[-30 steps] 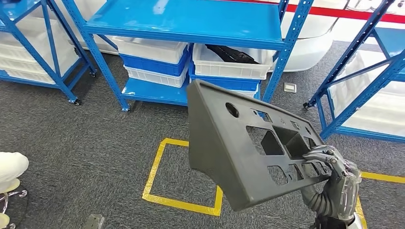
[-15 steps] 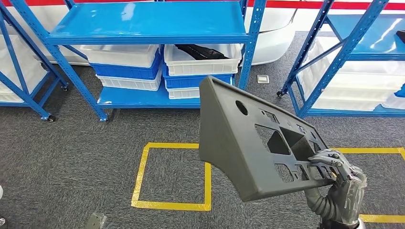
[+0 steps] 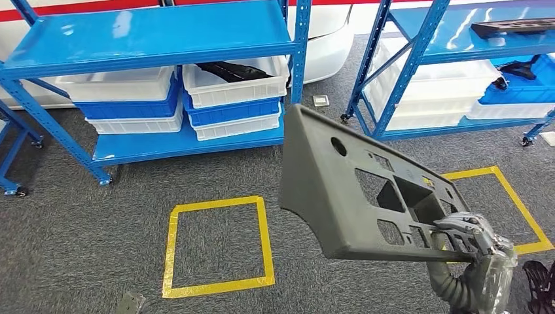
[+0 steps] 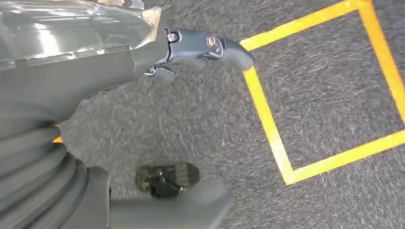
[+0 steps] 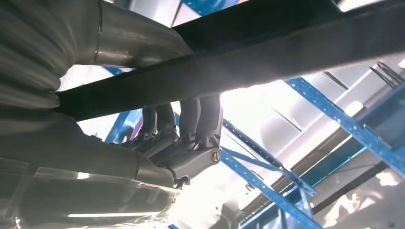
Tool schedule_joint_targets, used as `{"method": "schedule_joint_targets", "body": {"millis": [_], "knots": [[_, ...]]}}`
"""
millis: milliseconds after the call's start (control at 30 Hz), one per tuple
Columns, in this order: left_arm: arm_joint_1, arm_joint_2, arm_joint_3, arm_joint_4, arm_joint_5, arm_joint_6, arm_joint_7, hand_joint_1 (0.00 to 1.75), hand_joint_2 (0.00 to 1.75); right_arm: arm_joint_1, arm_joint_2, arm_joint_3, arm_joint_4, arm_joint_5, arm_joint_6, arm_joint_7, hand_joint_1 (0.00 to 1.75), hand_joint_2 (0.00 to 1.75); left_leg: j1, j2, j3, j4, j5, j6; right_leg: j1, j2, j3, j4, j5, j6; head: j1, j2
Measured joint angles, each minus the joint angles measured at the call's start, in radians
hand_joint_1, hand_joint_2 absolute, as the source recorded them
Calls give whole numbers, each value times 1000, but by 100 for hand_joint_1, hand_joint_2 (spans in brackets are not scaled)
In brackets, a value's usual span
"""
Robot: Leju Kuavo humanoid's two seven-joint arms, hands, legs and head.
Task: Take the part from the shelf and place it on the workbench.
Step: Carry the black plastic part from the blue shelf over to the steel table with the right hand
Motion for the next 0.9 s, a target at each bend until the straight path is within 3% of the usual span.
{"method": "schedule_joint_targets", "body": {"millis": [33,100,167,200,233,267,333,400,467,500,567,633,700,733,800,833,900], "knots": [[1,-11,20,-6,-22,-13,1,0,175,2,1,0,0,22,0,5,175,175,0,14,-2,-4,5,9,0,-22,-13,17,-10,1,1,0],[7,-34,64,-16,-64,-40,2,0,175,2,4,1,0,73,0,20,175,175,0,45,-8,-9,13,21,1,-82,-60,115,-64,-6,4,0],[17,-57,110,-23,-104,-65,2,0,175,1,8,3,1,118,-1,37,175,175,-3,78,-14,-8,15,25,0,-104,-113,245,-123,-9,6,0],[21,-67,131,-27,-118,-74,2,0,175,2,10,4,2,133,-1,43,175,175,-3,93,-17,-8,16,25,-1,-106,-121,279,-135,-4,6,0],[23,-77,150,-31,-130,-82,3,0,175,2,12,4,3,146,-2,49,175,175,-4,107,-18,-8,16,24,-2,-109,-109,276,-133,3,6,0],[23,-89,169,-36,-148,-95,3,0,175,1,13,5,4,169,-3,56,175,175,-4,120,-18,-8,17,23,-3,-115,-75,231,-117,13,6,0],[24,-114,211,-50,-207,-134,5,0,175,-4,17,6,5,247,-8,81,175,175,-7,141,-15,-6,15,16,-2,-156,19,84,-76,23,7,0],[23,-146,271,-70,-285,-186,4,0,175,-13,23,7,10,347,-13,111,175,175,-13,161,-13,-3,14,5,2,-183,68,-4,-56,15,5,0],[21,-179,335,-89,-352,-234,1,0,175,-19,30,8,17,420,-14,137,175,175,-13,179,-11,-2,14,-5,6,-167,61,-10,-51,0,4,0],[19,-193,364,-100,-382,-258,-2,0,175,-19,34,9,19,444,-13,149,175,175,-10,178,-12,1,10,-11,1,-158,59,-11,-49,-6,4,0],[15,-222,422,-119,-443,-316,-11,0,175,-25,42,11,24,477,-11,167,175,175,-4,135,-29,42,-26,-22,-7,-139,58,-13,-41,-20,2,0],[14,-248,484,-133,-489,-364,-19,0,175,-33,49,16,29,495,-10,176,175,175,-1,77,-78,159,-96,-28,-8,-120,55,-13,-36,-30,0,0],[15,-271,540,-144,-519,-399,-22,0,175,-36,54,23,34,508,-6,180,175,175,-1,58,-127,269,-137,-29,-5,-97,52,-13,-33,-35,0,0],[16,-281,564,-151,-532,-416,-23,0,175,-36,55,26,37,513,-4,181,175,175,-1,55,-131,279,-129,-28,-5,-84,52,-12,-32,-36,0,0],[14,-298,604,-168,-547,-443,-23,0,175,-38,57,31,42,521,2,183,175,175,2,42,-90,192,-64,-24,-5,-59,54,-10,-32,-36,0,0],[14,-305,619,-175,-551,-449,-23,0,175,-39,59,32,43,523,3,183,175,175,4,18,-59,126,-32,-22,-5,-47,53,-7,-32,-35,0,0],[14,-316,644,-184,-554,-454,-24,0,175,-44,60,34,45,525,4,184,175,175,9,-26,-20,34,-2,-20,0,-25,43,1,-30,-28,1,0]]}}
